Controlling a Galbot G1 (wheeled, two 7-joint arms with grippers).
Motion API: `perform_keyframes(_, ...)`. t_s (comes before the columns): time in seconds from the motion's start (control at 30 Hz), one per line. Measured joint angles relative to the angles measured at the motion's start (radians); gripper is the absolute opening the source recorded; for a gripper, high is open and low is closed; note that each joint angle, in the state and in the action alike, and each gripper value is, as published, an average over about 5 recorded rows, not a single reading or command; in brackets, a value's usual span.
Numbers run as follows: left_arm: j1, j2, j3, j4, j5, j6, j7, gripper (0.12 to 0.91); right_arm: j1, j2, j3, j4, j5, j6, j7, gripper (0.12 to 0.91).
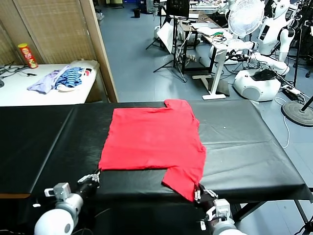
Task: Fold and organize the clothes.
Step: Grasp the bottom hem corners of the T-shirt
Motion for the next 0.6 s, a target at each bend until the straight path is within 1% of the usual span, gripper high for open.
perform_keyframes(0.13,0.030,-0.025,0.008,-0.046,0.030,-0.002,-0.023,0.124,-0.012,-0.030,0.039,0.038,0.044,-0.005,0.001,0.122)
perform_keyframes(0.27,0.078,-0.057,0.008,-0.108,0.058,-0.008,-0.042,0.124,0.009,-0.065,0.081,0.038,0.090,0.011,0.000,0.122)
perform_keyframes(0.33,0.111,-0.074,0.009,-0.139,0.064,-0.017,-0.045,0.124,0.034,-0.081,0.098,0.023,0.120,0.034,-0.002,0.122)
perform_keyframes(0.43,0.143,-0.096,0.009,-0.174,0.071,-0.044,-0.044,0.124,0.087,-0.103,0.110,-0.017,0.159,0.086,-0.013,0.122)
perform_keyframes(0.6,0.135,-0.112,-0.002,-0.187,0.067,-0.092,-0.042,0.124,0.206,-0.132,0.096,-0.118,0.183,0.170,-0.040,0.122)
